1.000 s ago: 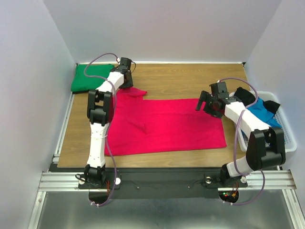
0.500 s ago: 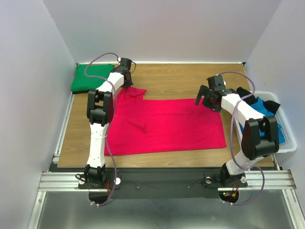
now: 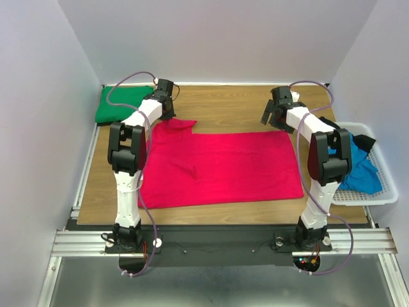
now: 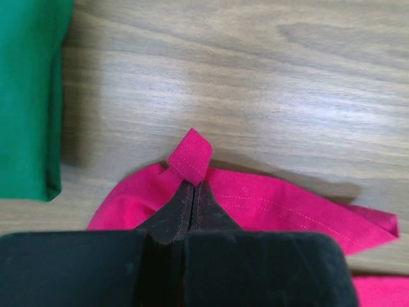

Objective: Fold and stack the t-shirts
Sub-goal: Fold the tshirt

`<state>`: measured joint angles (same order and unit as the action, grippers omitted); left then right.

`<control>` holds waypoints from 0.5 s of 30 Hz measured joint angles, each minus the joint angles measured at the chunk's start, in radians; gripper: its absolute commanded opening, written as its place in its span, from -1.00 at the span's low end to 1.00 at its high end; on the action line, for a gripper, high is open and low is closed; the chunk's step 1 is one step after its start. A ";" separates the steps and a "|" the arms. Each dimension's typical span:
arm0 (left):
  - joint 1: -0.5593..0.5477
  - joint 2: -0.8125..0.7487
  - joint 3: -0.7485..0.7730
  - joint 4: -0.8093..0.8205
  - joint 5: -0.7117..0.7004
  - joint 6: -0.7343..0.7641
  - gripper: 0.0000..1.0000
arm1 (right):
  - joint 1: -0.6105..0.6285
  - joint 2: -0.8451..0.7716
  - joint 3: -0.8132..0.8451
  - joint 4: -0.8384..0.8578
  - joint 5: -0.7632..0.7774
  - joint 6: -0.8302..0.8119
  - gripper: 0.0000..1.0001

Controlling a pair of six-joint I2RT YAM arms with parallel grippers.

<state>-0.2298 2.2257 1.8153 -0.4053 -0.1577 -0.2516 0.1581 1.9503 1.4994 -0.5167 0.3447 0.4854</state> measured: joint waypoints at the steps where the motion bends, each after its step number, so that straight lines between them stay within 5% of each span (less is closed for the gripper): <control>1: 0.000 -0.014 -0.010 0.008 0.000 0.000 -1.00 | -0.008 0.015 0.007 0.000 0.007 0.000 0.94; 15: 0.000 -0.181 -0.222 0.151 0.012 0.013 -1.00 | -0.053 0.145 0.054 -0.003 0.030 -0.015 0.61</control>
<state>-0.2298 2.0445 1.5932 -0.2546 -0.1459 -0.2386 0.1055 2.0956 1.5536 -0.5194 0.3744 0.4706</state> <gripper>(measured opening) 0.022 0.838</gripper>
